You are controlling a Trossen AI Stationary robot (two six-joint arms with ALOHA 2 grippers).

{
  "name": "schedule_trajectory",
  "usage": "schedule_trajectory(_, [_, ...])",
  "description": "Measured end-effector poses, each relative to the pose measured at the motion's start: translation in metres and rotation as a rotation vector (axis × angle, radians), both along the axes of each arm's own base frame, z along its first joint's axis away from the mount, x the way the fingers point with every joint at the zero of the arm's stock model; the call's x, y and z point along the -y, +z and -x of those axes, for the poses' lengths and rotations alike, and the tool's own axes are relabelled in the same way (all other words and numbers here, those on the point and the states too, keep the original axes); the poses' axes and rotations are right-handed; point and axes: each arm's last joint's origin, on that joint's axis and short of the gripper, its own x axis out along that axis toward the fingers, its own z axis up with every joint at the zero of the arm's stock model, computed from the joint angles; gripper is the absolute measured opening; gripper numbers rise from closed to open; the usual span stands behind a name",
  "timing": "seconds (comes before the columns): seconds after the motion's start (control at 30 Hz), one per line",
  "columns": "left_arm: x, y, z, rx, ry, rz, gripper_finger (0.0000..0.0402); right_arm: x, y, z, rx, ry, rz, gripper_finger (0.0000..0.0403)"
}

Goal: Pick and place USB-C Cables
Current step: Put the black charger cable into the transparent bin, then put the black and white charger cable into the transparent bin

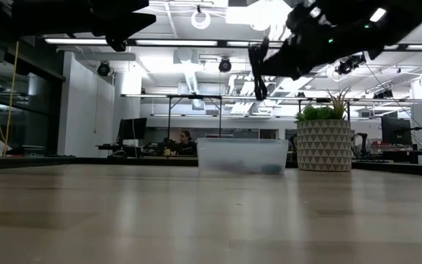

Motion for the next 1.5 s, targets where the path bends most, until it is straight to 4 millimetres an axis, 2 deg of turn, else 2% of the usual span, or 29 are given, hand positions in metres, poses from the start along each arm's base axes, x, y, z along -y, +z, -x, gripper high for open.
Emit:
schedule_trajectory(0.1, [0.0, 0.0, 0.0, 0.002, 0.0, 0.0, 0.0202, 0.016, 0.009, -0.012, -0.163, -0.058, 0.015, 0.0005])
schedule_trajectory(0.2, [0.0, 0.001, 0.0, 0.006, 0.001, -0.004, 0.0202, 0.032, 0.006, -0.031, -0.335, -0.095, 0.011, 0.0005])
schedule_trajectory(0.37, [0.0, 0.001, 0.0, 0.007, 0.001, 0.001, 0.0202, 0.065, -0.018, -0.059, -0.549, -0.154, -0.015, 0.0005])
schedule_trajectory(0.5, [0.0, 0.001, 0.0, 0.006, 0.002, -0.006, 0.0202, 0.083, -0.042, -0.076, -0.7, -0.166, -0.057, 0.0005])
schedule_trajectory(0.7, [0.0, 0.001, 0.0, 0.005, 0.003, -0.011, 0.0202, 0.09, -0.067, -0.093, -0.819, -0.141, -0.07, 0.001])
schedule_trajectory(0.93, [0.0, 0.001, 0.0, 0.006, 0.003, -0.012, 0.0202, 0.09, -0.076, -0.092, -0.881, -0.128, -0.083, 0.0076])
schedule_trajectory(1.2, [-0.001, 0.001, 0.0, 0.013, 0.022, -0.018, 0.0202, 0.089, -0.072, -0.09, -0.897, -0.134, -0.043, 0.016])
schedule_trajectory(1.33, [-0.001, 0.001, 0.0, 0.013, 0.022, -0.018, 0.0202, 0.086, -0.049, -0.08, -0.891, -0.138, -0.038, 0.0209])
schedule_trajectory(1.5, [-0.001, 0.001, 0.0, 0.011, 0.022, -0.018, 0.0202, 0.079, -0.013, -0.054, -0.859, -0.148, -0.093, 0.0246])
